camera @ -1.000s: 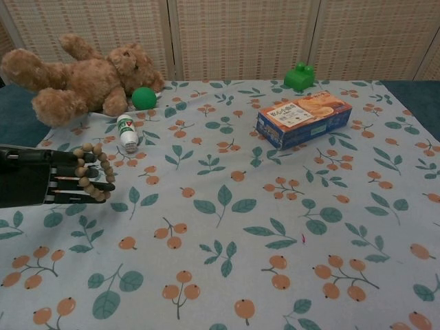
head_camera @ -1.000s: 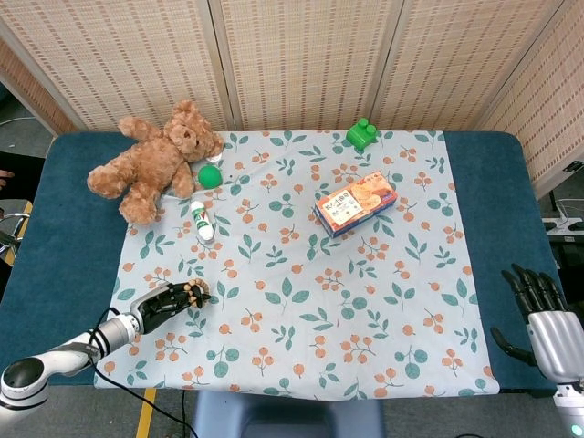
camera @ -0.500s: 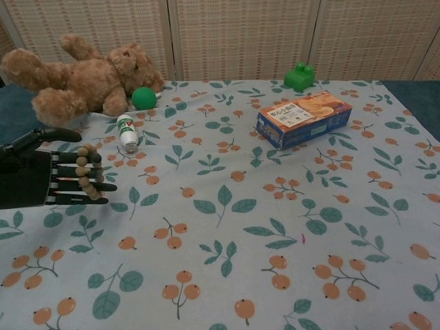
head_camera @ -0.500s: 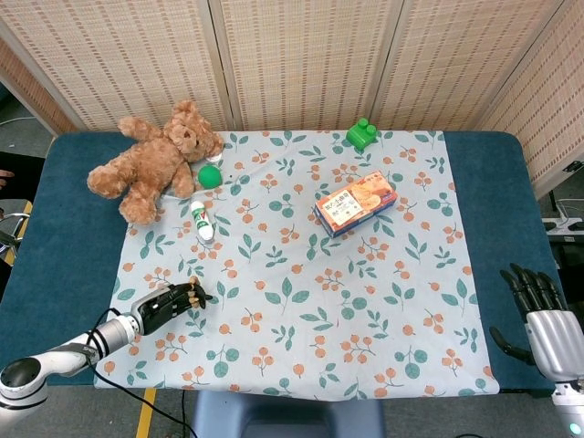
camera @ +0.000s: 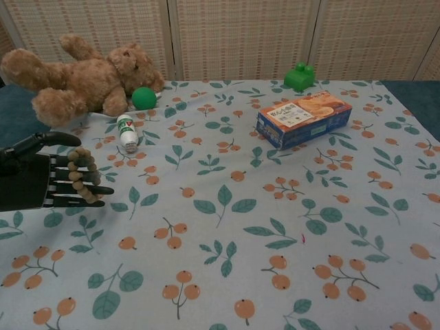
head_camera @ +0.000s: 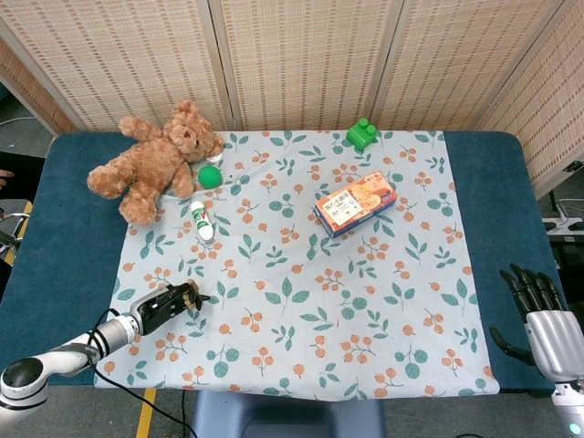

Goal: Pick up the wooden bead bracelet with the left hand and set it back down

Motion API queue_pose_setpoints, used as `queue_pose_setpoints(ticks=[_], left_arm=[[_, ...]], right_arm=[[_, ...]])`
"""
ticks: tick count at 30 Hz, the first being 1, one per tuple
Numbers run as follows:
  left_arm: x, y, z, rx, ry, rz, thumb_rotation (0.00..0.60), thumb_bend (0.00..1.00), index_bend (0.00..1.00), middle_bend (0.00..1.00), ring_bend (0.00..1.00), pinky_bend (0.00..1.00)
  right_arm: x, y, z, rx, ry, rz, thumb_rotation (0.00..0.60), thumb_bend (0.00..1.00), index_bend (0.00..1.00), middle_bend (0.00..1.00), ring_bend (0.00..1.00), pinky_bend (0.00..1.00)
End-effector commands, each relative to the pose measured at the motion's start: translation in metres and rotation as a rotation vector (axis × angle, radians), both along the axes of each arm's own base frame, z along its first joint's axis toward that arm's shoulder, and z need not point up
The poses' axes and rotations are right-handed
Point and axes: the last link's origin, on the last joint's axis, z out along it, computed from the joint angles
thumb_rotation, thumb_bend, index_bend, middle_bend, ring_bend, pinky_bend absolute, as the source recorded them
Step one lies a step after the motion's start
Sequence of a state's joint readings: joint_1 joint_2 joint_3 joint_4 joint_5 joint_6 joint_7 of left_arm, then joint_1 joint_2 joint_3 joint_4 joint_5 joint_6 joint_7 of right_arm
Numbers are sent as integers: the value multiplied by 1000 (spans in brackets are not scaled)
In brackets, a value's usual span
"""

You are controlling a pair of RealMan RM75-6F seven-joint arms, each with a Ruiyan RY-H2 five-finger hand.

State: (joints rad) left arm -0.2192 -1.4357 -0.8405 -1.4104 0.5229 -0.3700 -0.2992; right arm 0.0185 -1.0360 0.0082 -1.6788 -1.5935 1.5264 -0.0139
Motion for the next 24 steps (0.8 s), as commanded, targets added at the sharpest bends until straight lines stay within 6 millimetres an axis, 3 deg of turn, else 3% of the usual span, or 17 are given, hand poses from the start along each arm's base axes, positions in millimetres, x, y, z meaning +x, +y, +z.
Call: queue_pose_setpoints(ticks=[1,11,15,18,22,24], left_arm=[[0,0,0,-1,-8,17,344,545,638,566,171,0],[1,-2,1,-9,-18,48,314,690,656,582,181,0],[2,-3,2,-16,-22,43,319,889,632,580,184,0],[4,-3,2,-18,-16,16,376,988,614,575,183,0],[6,-5,2,-25,-8,-32,563,1000,549,527,174,0],[6,-5,1,-27,-9,-51,600,1000,522,496,160,0]], right_arm=[[0,0,0,0,0,0,540,238,0,0,0,0],[0,2,1,-3,-3,4,539,238,0,0,0,0],[0,2,1,-6,-5,4,540,238,0,0,0,0],[0,2,2,-9,-6,4,540,238,0,0,0,0],[0,3,3,-13,-8,5,540,238,0,0,0,0],[0,3,3,-14,-8,5,540,238,0,0,0,0]])
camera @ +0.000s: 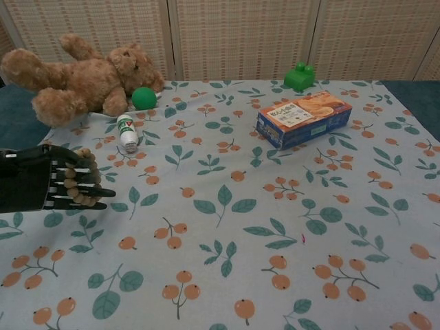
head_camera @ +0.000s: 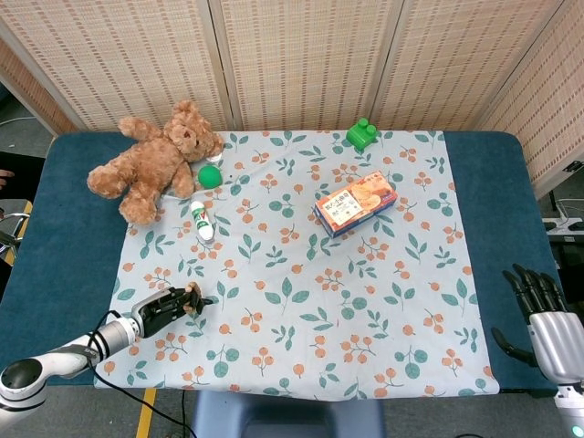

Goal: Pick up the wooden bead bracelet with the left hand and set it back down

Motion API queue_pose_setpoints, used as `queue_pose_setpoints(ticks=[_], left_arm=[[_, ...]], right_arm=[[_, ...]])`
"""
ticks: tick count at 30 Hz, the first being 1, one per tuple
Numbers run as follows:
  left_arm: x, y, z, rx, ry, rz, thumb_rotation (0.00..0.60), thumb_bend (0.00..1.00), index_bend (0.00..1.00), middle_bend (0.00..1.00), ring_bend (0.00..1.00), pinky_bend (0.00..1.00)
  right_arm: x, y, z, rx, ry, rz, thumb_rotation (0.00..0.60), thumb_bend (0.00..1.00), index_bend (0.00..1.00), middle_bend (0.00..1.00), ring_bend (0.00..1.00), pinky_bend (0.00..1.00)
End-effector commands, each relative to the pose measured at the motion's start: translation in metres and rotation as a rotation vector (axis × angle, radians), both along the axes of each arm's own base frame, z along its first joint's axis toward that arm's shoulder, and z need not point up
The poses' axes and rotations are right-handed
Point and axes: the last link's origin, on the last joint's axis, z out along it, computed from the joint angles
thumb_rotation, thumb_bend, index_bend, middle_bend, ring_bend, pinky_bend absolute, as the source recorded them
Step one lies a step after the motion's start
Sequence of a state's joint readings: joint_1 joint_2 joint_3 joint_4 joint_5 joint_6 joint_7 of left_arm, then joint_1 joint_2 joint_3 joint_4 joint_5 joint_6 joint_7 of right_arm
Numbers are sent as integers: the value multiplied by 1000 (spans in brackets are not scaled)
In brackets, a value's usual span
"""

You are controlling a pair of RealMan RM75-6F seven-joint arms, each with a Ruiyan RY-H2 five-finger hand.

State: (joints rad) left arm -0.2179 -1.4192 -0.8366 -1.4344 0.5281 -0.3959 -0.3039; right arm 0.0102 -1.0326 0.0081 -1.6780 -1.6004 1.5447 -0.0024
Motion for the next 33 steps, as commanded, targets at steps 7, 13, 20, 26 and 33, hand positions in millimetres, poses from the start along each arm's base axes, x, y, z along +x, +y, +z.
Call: queue_pose_setpoints(ticks=[7,13,20,26,33], left_arm=[[0,1,0,2,-25,-26,600,1000,491,465,142,0],[-1,-1,-2,52,41,-118,600,872,405,423,119,0],[-10,-7,-19,173,366,-350,600,709,326,353,96,0],[-3,-9,-28,211,475,-458,600,605,243,317,89,0],[7,-11,-30,313,599,-568,600,542,208,306,99,0]], right_arm=[[-1,0,1,-2,-1,0,540,238,0,0,0,0],[-1,0,1,-1,0,0,539,238,0,0,0,0],[-1,-1,0,2,1,-1,541,238,0,0,0,0],[-1,-1,-1,6,3,-4,539,238,0,0,0,0],[-1,-1,0,6,2,-5,541,238,0,0,0,0]])
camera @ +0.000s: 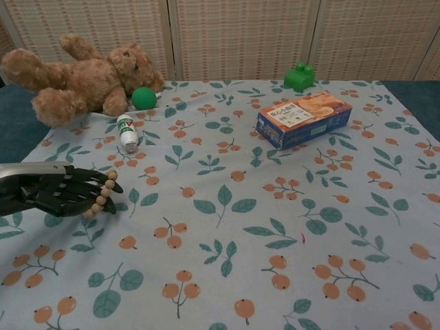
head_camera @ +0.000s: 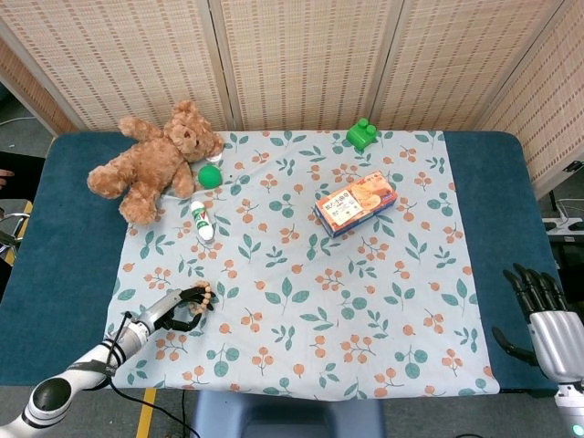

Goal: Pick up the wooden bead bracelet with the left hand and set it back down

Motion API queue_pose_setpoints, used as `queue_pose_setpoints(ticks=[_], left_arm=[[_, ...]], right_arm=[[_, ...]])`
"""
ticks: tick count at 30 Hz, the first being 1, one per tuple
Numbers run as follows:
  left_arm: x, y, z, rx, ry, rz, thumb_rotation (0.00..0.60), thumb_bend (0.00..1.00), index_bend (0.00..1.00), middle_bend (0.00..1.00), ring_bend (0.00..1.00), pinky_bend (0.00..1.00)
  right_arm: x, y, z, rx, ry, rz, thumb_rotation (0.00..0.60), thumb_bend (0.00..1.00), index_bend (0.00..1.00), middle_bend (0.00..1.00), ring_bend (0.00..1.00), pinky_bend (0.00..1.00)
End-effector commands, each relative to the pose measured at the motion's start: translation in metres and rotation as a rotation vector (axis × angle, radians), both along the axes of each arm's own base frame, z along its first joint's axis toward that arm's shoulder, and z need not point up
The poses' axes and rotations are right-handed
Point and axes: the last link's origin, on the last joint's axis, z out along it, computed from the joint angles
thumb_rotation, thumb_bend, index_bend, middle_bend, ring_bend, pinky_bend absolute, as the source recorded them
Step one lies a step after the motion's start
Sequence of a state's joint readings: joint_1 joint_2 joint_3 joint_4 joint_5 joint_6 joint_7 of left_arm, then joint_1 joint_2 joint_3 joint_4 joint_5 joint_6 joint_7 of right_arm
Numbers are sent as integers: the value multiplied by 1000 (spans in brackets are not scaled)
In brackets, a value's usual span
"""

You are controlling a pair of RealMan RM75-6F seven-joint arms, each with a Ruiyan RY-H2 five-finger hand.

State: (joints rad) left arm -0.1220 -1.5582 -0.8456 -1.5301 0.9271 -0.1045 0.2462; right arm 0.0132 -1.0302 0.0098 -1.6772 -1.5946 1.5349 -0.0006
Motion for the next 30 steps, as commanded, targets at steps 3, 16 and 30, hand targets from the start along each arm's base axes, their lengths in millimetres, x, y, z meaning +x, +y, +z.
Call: queue_pose_setpoints(ticks=[3,16,30], left_arm=[[12,-5,0,86,80,-103,600,529,209,306,105,0],[29,-16,4,190,226,-260,600,466,167,233,202,77],[33,-29,32,414,285,-354,600,471,112,193,112,75]], right_arm=[[0,0,-1,5,2,0,540,238,0,0,0,0],[1,0,-2,5,3,-3,541,238,0,0,0,0],[1,1,-1,3,4,2,540,238,0,0,0,0]])
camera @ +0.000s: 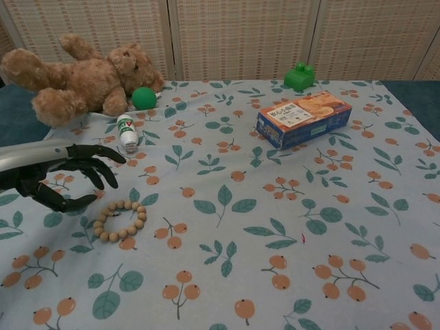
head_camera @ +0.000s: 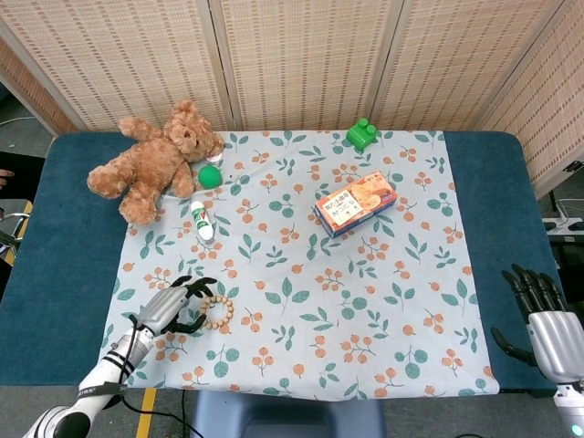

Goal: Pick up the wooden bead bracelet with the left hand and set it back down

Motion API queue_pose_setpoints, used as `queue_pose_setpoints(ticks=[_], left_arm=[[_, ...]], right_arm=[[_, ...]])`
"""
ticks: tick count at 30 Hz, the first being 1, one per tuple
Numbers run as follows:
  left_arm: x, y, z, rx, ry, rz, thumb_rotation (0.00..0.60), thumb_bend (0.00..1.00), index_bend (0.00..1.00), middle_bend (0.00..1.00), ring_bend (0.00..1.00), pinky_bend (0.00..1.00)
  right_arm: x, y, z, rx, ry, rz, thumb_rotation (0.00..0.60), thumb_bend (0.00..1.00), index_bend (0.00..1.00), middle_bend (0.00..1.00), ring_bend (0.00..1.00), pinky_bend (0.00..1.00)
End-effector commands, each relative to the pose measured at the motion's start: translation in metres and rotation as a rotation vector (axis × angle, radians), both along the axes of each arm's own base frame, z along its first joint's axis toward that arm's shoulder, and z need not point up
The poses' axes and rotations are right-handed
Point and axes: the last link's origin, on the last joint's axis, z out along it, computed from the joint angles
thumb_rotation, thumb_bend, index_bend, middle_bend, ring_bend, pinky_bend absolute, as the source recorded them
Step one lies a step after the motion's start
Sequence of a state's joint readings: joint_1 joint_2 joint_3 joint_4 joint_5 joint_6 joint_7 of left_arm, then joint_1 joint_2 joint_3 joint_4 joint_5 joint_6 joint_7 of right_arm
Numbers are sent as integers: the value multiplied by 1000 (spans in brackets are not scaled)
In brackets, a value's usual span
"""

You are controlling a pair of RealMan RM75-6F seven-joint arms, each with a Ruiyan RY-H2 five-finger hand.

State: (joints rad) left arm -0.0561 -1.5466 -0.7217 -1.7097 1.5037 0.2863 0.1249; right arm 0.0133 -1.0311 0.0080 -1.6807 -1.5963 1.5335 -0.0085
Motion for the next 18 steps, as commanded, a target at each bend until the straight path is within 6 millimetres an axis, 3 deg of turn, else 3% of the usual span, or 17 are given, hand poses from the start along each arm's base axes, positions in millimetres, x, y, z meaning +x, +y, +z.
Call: queue_pose_setpoints(ticks=[1,4,6,8,11,13,18], left_arm=[[1,-18,26,163,36,-115,600,485,102,154,73,93],[-20,-46,50,288,60,-188,600,527,39,58,7,133],[-46,-74,69,340,153,-223,600,540,1,9,0,110],[-67,-102,86,406,257,-210,600,539,0,0,0,69],[-79,-131,97,479,314,-146,600,507,0,0,0,40],[-84,-140,101,508,350,-115,600,458,0,0,0,30],[-89,-140,109,532,378,-71,600,441,0,0,0,29]], right_arm=[[0,0,0,-1,2,2,539,238,0,0,0,0],[0,1,0,-2,4,2,539,238,0,0,0,0],[0,2,0,-2,5,2,539,238,0,0,0,0],[-1,2,0,-3,7,-1,539,238,0,0,0,0],[0,1,-2,-4,13,-5,541,238,0,0,0,0],[1,0,-4,1,17,-2,540,238,0,0,0,0],[2,-2,-7,19,17,-3,540,238,0,0,0,0]])
